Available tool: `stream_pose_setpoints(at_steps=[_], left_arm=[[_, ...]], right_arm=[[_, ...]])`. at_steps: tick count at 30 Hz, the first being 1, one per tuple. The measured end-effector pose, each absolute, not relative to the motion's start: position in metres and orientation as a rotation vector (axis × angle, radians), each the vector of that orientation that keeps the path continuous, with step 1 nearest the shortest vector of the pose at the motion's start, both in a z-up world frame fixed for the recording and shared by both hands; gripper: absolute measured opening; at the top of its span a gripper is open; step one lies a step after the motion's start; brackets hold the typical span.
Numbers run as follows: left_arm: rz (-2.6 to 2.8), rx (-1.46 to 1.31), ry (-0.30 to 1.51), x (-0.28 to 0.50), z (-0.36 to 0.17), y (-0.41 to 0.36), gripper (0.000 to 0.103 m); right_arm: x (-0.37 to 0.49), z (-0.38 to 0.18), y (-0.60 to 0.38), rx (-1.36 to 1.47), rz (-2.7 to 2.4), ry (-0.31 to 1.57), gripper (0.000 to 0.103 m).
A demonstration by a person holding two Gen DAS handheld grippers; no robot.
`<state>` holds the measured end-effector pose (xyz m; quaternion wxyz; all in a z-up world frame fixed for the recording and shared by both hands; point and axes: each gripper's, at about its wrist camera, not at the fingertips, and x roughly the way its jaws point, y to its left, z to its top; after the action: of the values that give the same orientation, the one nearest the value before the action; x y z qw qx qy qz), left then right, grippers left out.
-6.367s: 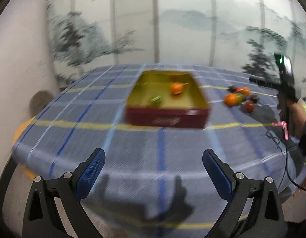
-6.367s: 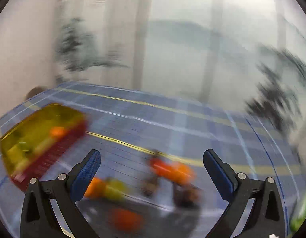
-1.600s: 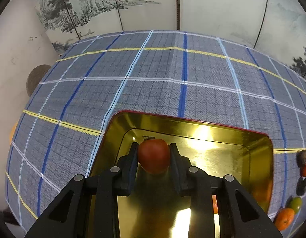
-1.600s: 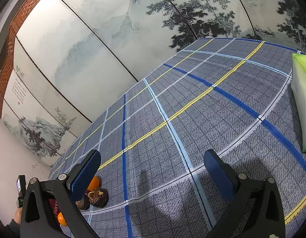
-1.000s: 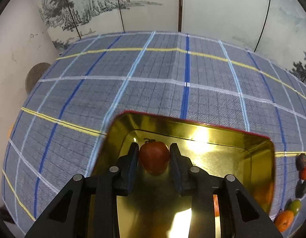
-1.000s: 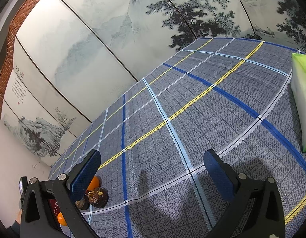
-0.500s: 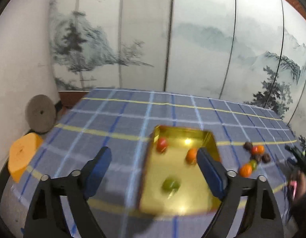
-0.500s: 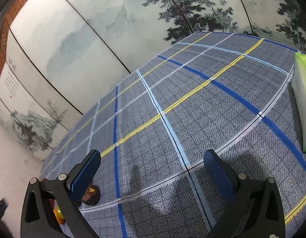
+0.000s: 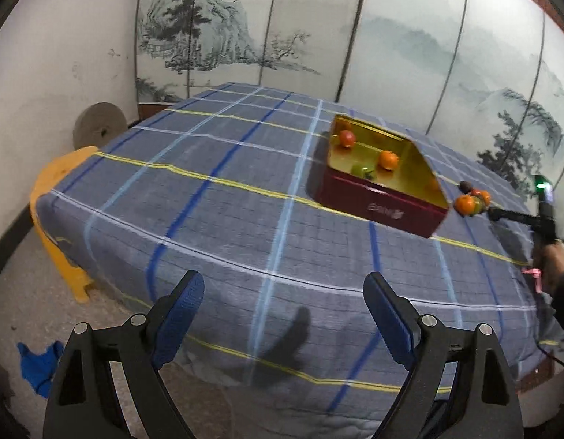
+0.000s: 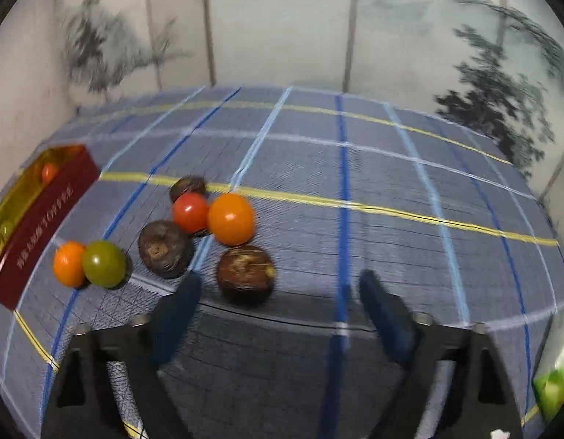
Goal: Organize fruits
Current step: 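Grasp the dark brown round fruit with the right gripper, then lift the brown fruit and carry it over the tin with the right gripper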
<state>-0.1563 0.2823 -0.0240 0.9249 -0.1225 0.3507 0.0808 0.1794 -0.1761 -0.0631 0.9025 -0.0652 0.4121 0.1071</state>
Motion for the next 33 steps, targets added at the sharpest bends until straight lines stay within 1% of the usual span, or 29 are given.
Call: stream_pose_setpoints(at_steps=[4,6,7,14,21,28,33], left_arm=[[0.139,-0.268,0.730,-0.156,-0.028,0.278,0.089],[0.135,-0.273,0.733,-0.156,-0.028,0.277,0.089],[0.133,-0.277,0.733,-0.156,-0.028,0.277,0.089],[0.114,-0.301,0.731,-0.162,-0.032,0.270,0.089],[0.105,-0.286,0.704,-0.171,-0.029,0.263,0.089],[0.104,-0.325,0.646,-0.192,-0.023,0.266,0.089],[0.114,-0.329,0.643,-0.206,-0.026,0.268,0.089]], right_arm=[[0.185,-0.075,-0.165,-0.181,0.240,0.889,0.054],[0.187,-0.078,-0.165,-0.165,0.254,0.892,0.041],[0.188,-0.079,-0.164,-0.153,0.268,0.888,0.036],[0.181,-0.075,-0.161,-0.157,0.269,0.865,0.035],[0.168,-0.062,-0.176,-0.145,0.147,0.828,0.035],[0.155,-0.031,-0.168,-0.178,0.089,0.775,0.035],[0.146,-0.002,-0.149,-0.214,0.079,0.715,0.035]])
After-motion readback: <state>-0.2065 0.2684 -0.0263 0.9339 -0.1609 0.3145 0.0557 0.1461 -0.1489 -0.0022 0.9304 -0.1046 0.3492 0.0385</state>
